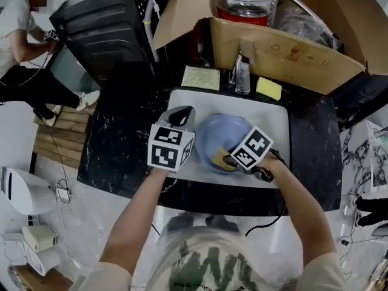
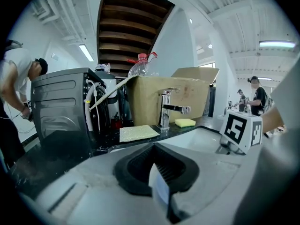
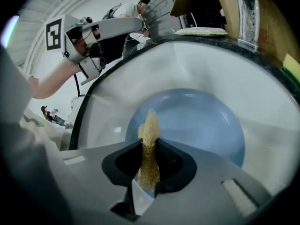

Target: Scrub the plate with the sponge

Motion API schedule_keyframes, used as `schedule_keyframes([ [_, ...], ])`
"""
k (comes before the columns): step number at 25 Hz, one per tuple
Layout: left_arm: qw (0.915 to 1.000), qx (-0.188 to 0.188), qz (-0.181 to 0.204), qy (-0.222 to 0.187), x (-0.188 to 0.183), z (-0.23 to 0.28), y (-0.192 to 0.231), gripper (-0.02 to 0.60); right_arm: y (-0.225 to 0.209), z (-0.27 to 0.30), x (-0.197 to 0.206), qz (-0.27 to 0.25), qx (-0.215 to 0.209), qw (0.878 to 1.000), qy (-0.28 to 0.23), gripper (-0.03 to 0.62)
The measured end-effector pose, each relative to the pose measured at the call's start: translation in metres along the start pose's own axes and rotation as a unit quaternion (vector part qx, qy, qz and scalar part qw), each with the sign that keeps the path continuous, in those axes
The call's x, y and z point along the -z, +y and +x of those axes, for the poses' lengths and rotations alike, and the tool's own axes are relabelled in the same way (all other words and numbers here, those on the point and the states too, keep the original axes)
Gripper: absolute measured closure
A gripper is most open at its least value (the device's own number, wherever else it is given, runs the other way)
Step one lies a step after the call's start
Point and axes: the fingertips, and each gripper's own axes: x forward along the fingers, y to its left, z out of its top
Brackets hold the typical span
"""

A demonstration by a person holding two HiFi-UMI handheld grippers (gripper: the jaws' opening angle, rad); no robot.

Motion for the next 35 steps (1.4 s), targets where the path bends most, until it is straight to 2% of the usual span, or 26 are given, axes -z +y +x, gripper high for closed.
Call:
schedule_keyframes([
  [6,0.9999,-0.008,0.005,0.005,0.005,-0.004,0.004,0.583,0.01,0.016,-0.027,-0.022,-0.026,0.999,-0.001,0.528],
  [10,0.9999,-0.012,0.006,0.011,0.01,-0.005,0.006,0.583,0.003,0.022,-0.045,-0.008,-0.032,0.999,-0.018,0.526],
  [20,0.9995,-0.028,-0.005,0.016,0.015,-0.01,0.015,0.583,-0.04,0.042,-0.076,0.042,0.016,0.997,-0.069,0.525],
  [29,0.999,-0.039,-0.013,0.018,0.02,-0.012,0.026,0.583,-0.085,0.035,-0.087,0.09,0.088,0.984,-0.124,0.523],
  [32,0.999,-0.04,-0.014,0.018,0.02,-0.011,0.029,0.583,-0.087,0.022,-0.092,0.081,0.092,0.982,-0.141,0.525],
  [35,0.9988,-0.043,-0.019,0.014,0.019,-0.011,0.033,0.583,-0.075,0.016,-0.093,0.053,0.075,0.986,-0.137,0.525],
])
